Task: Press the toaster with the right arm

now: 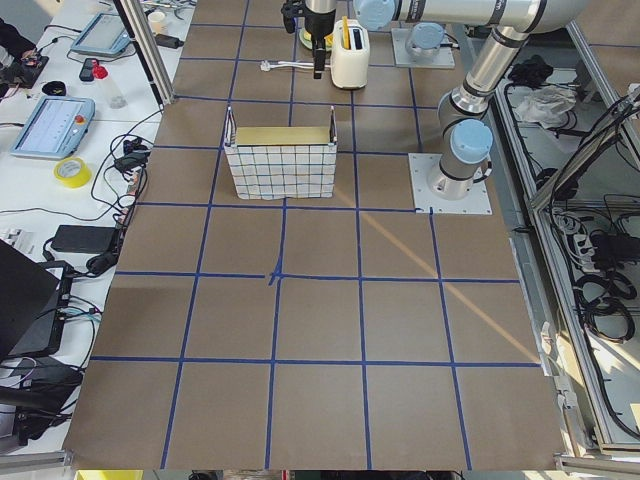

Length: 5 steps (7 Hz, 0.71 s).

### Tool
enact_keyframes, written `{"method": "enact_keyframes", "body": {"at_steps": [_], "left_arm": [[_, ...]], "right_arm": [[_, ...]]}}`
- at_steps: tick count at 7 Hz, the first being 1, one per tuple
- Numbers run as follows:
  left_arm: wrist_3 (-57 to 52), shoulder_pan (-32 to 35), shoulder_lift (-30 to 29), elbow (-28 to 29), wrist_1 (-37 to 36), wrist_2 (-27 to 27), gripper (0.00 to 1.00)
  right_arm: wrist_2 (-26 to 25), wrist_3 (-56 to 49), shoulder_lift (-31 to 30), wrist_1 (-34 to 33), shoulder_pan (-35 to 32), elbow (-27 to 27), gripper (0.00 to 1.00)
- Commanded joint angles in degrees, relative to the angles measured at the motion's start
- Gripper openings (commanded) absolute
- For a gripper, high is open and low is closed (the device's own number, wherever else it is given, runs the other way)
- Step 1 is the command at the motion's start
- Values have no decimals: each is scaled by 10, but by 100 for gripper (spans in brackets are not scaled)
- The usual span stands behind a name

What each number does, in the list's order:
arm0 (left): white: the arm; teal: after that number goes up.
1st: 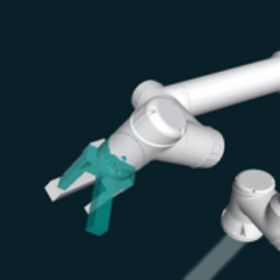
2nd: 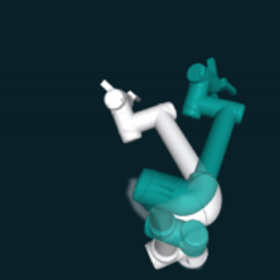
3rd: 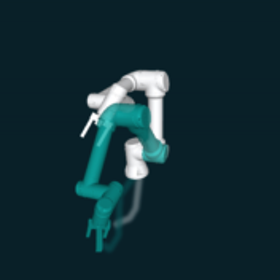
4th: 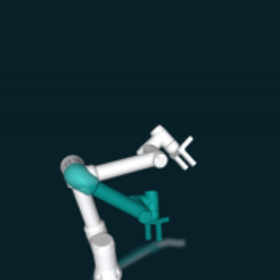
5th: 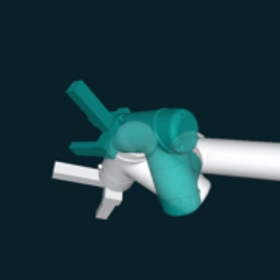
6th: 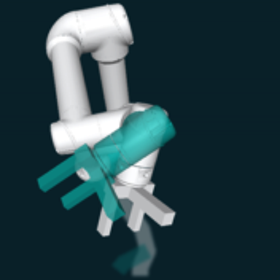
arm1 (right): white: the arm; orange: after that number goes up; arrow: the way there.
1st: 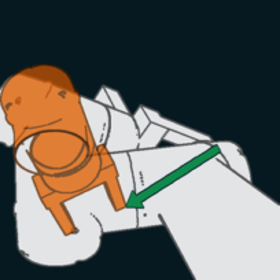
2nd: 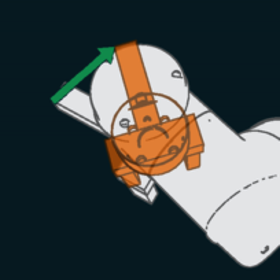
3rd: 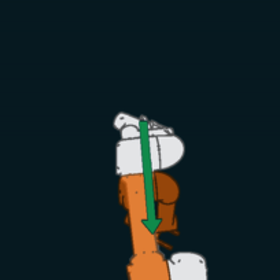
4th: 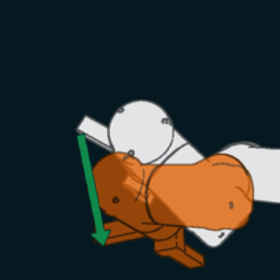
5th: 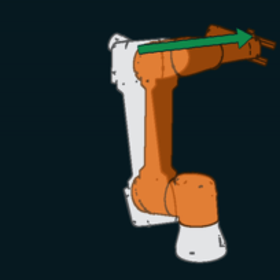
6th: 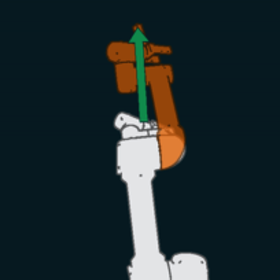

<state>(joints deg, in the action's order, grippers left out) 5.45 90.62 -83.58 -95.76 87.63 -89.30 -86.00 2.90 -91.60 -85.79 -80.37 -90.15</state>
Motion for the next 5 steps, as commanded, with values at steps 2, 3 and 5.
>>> {"method": "enact_keyframes", "body": {"at_steps": [2, 3, 5], "left_arm": [[0, 0, 0, 0, 0, -1, 100], [0, 0, 0, 0, 0, -1, 100], [0, 0, 0, 0, 0, -1, 100]], "right_arm": [[-8, -2, -13, -22, -39, 0, 100], [-14, -4, -15, -30, -68, 1, 100], [-18, -6, -15, -42, -105, 0, 100]]}}
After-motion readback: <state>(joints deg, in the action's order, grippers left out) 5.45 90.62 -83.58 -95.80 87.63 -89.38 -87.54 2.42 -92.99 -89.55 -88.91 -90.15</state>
